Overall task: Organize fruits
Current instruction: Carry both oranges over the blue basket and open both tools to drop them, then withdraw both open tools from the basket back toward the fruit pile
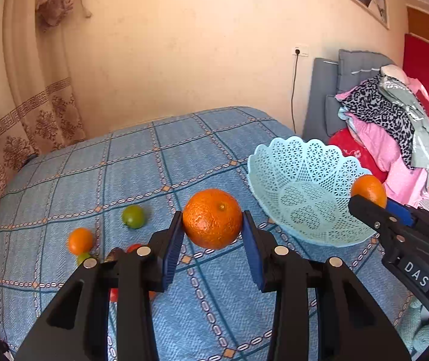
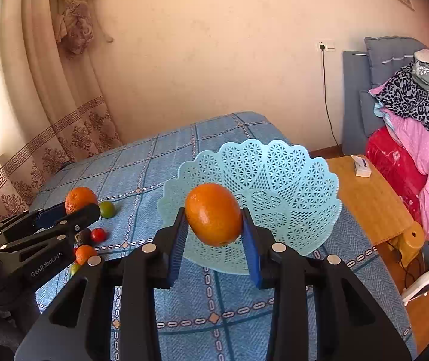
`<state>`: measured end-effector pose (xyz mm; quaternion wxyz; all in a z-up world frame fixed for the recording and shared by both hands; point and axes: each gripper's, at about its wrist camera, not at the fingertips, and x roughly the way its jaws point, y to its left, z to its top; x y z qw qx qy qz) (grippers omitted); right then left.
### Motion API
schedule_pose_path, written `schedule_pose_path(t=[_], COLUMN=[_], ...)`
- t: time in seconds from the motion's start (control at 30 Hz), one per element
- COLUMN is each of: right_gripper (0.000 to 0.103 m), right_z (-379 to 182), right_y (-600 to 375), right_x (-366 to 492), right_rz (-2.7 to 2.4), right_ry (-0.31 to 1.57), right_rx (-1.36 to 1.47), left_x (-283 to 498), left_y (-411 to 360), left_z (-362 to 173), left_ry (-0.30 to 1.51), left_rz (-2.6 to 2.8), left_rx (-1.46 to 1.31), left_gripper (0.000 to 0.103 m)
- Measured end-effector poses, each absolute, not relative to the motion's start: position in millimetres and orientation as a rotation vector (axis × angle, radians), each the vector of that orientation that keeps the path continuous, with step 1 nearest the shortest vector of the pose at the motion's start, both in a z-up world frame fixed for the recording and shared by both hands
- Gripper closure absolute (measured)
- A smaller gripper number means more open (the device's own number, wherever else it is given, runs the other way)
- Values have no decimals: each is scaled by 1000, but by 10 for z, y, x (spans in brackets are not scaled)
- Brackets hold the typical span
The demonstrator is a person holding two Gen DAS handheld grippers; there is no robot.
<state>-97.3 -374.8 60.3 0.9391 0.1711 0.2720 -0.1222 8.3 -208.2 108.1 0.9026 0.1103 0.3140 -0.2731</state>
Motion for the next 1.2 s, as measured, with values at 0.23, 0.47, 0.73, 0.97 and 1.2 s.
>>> schedule_pose_path(t=[0.23,0.47,0.73,0.97,1.2], right_gripper=[67,67,51,44,43], right_z=[448,369,302,363,421], right_y=[-4043,-4170,-4274,-4238,-4199], right_x=[-895,-827,-784,-803,-818], right_rz=[-330,-386,-428,-472,-486], right_ry=[613,638,636,611,603], right_rx=[349,312,315,289,279], left_x=[195,322,355,366,285], left_y=[-2558,-2870,-2946,-2917,-2850], left_z=[1029,911,802,778,929], left_ry=[699,748,774,787,725], left_rz=[-664,-703,-716,-722,-721], left_rx=[208,199,215,191,192], left_gripper=[64,64,64,42,36])
